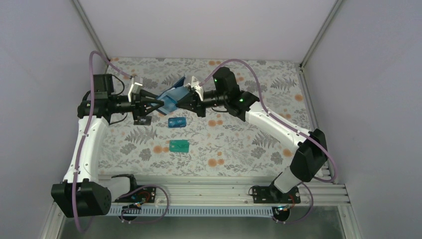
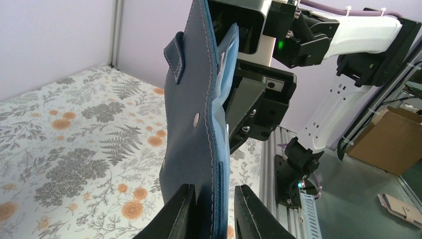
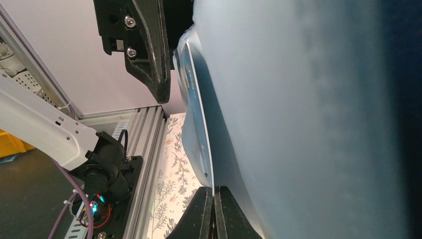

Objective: Take the credit cards out of the card holder

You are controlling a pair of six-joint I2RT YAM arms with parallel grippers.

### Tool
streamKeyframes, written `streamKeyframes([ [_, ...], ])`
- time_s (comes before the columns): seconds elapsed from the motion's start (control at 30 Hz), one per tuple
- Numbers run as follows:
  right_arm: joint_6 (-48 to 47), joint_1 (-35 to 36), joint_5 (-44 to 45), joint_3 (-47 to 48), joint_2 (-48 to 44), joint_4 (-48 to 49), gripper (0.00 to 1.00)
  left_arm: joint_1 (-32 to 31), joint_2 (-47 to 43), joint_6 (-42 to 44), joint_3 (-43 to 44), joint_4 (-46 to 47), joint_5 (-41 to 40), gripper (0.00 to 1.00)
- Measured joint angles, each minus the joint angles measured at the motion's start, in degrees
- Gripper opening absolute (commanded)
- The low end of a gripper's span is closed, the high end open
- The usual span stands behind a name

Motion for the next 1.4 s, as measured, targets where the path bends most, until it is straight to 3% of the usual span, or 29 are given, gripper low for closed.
streamKeyframes([
  [0.4, -0.09, -1.11, 0.48, 0.0, -3.17, -1.57, 0.04, -0.07, 0.0, 0.24, 0.0, -1.01, 0.9, 0.21],
  [0.53, -0.13, -1.25, 0.7, 0.0, -3.41, -1.68, 0.04, -0.07, 0.0, 0.26, 0.0, -1.2, 0.87, 0.07],
  [0.6, -0.17, -1.38, 0.63, 0.0, -3.5, -1.86, 0.04, -0.04, 0.0, 0.46, 0.0, -1.22, 0.66, 0.06],
  [1.1, -0.66, -1.81, 0.85, -0.02, -5.79, -4.11, 0.04, -0.96, 0.04, 0.66, 0.0, -0.85, 1.14, 0.08],
  [1.2, -0.66, -1.84, 0.87, -0.02, -5.79, -4.11, 0.04, -0.96, 0.07, 0.66, 0.0, -0.87, 1.14, 0.13],
  [1.4, -0.68, -3.67, 2.47, -0.02, -6.56, -4.17, 0.04, -0.68, 0.15, 0.63, 0.0, -1.25, 1.09, 0.1],
])
